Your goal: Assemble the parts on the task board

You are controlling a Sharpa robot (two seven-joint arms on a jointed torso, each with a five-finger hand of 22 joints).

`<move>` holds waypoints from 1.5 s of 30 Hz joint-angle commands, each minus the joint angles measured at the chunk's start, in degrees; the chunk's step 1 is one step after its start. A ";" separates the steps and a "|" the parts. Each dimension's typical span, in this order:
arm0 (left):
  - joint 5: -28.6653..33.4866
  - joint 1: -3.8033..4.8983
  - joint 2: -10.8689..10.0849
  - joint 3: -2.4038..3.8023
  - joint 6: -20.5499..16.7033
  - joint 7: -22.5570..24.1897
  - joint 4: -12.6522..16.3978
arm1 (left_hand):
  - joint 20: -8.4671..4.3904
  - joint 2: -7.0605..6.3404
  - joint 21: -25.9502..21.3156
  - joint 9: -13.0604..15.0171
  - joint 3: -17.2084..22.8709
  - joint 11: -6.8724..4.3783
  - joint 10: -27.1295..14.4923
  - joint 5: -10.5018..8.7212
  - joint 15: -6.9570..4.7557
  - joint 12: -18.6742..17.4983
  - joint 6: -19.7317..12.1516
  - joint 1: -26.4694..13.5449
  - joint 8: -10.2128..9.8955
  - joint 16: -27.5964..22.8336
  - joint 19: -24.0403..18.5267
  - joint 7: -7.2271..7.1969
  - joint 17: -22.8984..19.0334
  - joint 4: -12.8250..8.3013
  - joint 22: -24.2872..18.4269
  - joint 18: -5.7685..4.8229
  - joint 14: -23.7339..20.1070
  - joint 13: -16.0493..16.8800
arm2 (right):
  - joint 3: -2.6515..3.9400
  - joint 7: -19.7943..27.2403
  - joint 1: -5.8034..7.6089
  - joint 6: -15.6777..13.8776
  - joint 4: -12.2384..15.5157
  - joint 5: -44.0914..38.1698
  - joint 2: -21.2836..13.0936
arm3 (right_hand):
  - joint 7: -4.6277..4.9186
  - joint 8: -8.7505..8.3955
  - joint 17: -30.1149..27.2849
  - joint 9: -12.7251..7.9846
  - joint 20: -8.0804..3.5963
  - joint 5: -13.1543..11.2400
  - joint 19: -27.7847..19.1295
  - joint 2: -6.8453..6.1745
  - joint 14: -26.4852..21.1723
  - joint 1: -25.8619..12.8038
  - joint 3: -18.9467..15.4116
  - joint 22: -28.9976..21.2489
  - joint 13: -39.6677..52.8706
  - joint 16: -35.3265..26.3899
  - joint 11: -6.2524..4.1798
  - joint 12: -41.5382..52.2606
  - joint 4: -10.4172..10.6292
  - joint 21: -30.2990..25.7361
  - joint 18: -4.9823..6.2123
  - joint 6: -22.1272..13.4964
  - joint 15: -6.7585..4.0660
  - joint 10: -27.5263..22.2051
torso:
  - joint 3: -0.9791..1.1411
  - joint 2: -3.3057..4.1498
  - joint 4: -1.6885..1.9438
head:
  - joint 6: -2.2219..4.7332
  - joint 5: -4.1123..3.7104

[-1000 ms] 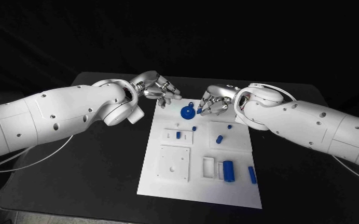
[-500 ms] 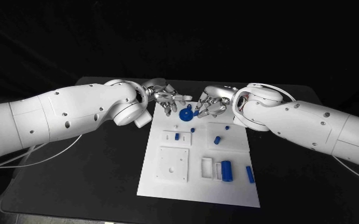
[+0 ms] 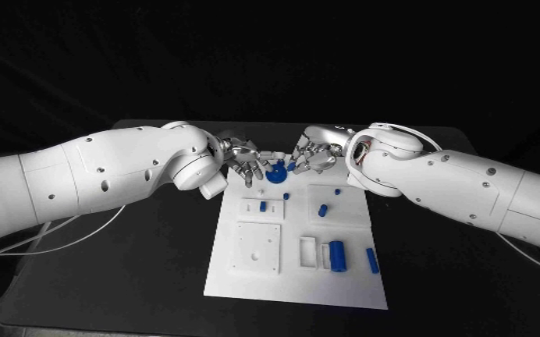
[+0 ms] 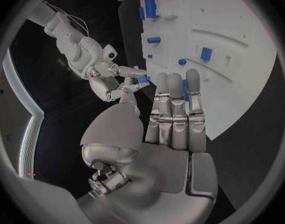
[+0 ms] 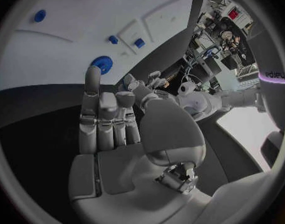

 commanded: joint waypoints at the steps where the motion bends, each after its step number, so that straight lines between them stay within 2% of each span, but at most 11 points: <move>1: -1.07 0.03 0.47 -0.03 2.16 -2.88 0.17 | 0.01 0.37 -0.31 0.21 -0.23 0.16 0.38 -0.29 0.23 -0.26 0.98 0.65 -0.10 -0.27 0.23 -0.21 -0.10 -0.43 -0.13 -0.90 0.14 -0.08 | 0.09 -1.03 0.00 -0.96 0.24 -0.38 0.09 | -0.01 0.21 0.05 2.20 -0.02 0.10 -0.02 0.25 0.21 -0.29 0.38 0.05 0.01 0.27 -0.14 -0.27 0.01 -0.13 -0.03 0.60 -0.34 0.07 | -0.09 0.07 0.02 | 0.11 -0.07; 5: -1.37 0.03 0.90 -0.08 2.66 -3.48 0.25 | -0.06 0.61 -0.59 0.36 -0.44 0.11 0.58 -0.28 0.19 -0.55 1.91 0.62 -0.26 -0.25 0.37 -0.42 -0.16 -1.05 -0.17 -1.00 0.11 -0.11 | 0.14 -1.27 0.00 -1.33 0.34 -0.43 0.20 | -0.01 0.21 0.05 2.20 -0.02 0.10 -0.02 0.25 0.21 -0.29 0.38 0.05 0.01 0.27 -0.14 -0.27 0.01 -0.13 -0.03 0.60 -0.34 0.07 | -0.13 0.06 0.05 | 0.16 -0.05; 22: 1.06 -0.01 2.37 -0.09 0.81 -3.26 -0.43 | -0.05 0.79 -0.99 0.35 -0.78 0.12 0.85 -0.28 0.20 -1.07 2.10 0.02 -0.20 -0.41 0.52 -0.49 -0.34 -0.83 -0.18 -1.03 0.10 -0.26 | 0.23 -1.54 -0.03 -1.38 1.04 0.03 0.60 | -0.02 0.20 -0.02 2.37 -0.02 0.16 0.07 0.09 0.28 -0.45 0.83 0.16 -0.04 0.24 -0.17 -0.29 0.05 -0.24 0.00 0.58 -0.35 0.16 | -0.19 0.10 0.07 | 0.37 0.27; 31: 3.10 -0.02 2.70 -0.08 -0.10 -2.39 -0.62 | -0.01 1.40 -1.36 0.33 -1.21 0.17 1.06 -0.28 0.24 -1.67 2.07 -1.32 -0.20 -0.73 0.59 -0.47 -0.57 0.50 -0.23 -1.03 0.12 -0.49 | 0.24 -1.51 -0.08 -1.31 1.30 -0.50 0.78 | -0.02 0.21 0.00 2.39 -0.01 0.19 0.09 0.08 0.29 -0.45 0.93 0.20 -0.01 0.28 -0.17 -0.25 0.03 -0.25 0.02 0.58 -0.35 0.17 | -0.13 0.16 0.08 | 0.37 0.28; 36: 3.87 -0.03 2.97 -0.08 0.05 -2.10 -0.69 | 0.02 2.53 -1.53 0.33 -0.66 0.20 1.08 -0.28 0.28 -1.92 2.04 -0.61 -0.20 -0.92 0.60 -0.46 -0.69 0.18 -0.27 -1.03 0.10 -0.60 | 0.24 -1.48 -0.12 -1.40 1.56 -0.69 0.77 | -0.02 0.21 0.00 2.39 -0.01 0.19 0.09 0.08 0.29 -0.45 0.93 0.20 -0.01 0.28 -0.17 -0.25 0.03 -0.25 0.02 0.58 -0.35 0.17 | -0.11 0.17 0.10 | 0.43 0.25; 38: 4.18 -0.04 3.11 -0.07 0.29 -1.99 -0.70 | 0.05 3.52 -1.62 0.37 0.10 0.21 1.08 -0.26 0.30 -2.03 2.12 0.58 -0.19 -1.02 0.58 -0.49 -0.75 -0.72 -0.30 -1.03 0.08 -0.64 | 0.24 -1.46 -0.14 -1.42 1.68 -0.74 0.77 | -0.02 0.21 0.00 2.39 -0.01 0.19 0.09 0.08 0.29 -0.45 0.93 0.20 -0.01 0.28 -0.17 -0.25 0.03 -0.25 0.02 0.58 -0.35 0.17 | -0.09 0.20 0.09 | 0.45 0.29; 44: 5.08 -0.08 3.41 -0.07 0.83 -1.59 -0.75 | 0.14 5.26 -1.86 0.48 1.04 0.25 1.06 -0.22 0.35 -2.21 2.15 1.88 -0.20 -1.20 0.60 -0.50 -0.90 -2.60 -0.38 -0.98 0.07 -0.67 | 0.24 -1.43 -0.17 -1.38 1.81 -0.80 0.86 | -0.02 0.20 -0.04 2.42 -0.01 0.24 0.09 0.03 0.28 -0.49 1.03 0.24 -0.03 0.23 -0.17 -0.27 0.03 -0.28 0.03 0.56 -0.34 0.16 | -0.12 0.18 -0.02 | 0.38 0.25; 45: 5.24 -0.09 3.44 -0.07 0.93 -1.52 -0.75 | 0.17 5.71 -2.00 0.55 1.02 0.25 1.08 -0.22 0.36 -2.27 2.13 1.82 -0.21 -1.25 0.65 -0.50 -0.98 -3.49 -0.42 -0.95 0.09 -0.67 | 0.24 -1.42 -0.18 -1.38 1.83 -0.80 0.87 | -0.02 0.20 -0.04 2.42 -0.01 0.24 0.09 0.03 0.28 -0.49 1.03 0.24 -0.03 0.23 -0.17 -0.27 0.03 -0.28 0.03 0.56 -0.34 0.16 | -0.12 0.16 -0.01 | 0.35 0.21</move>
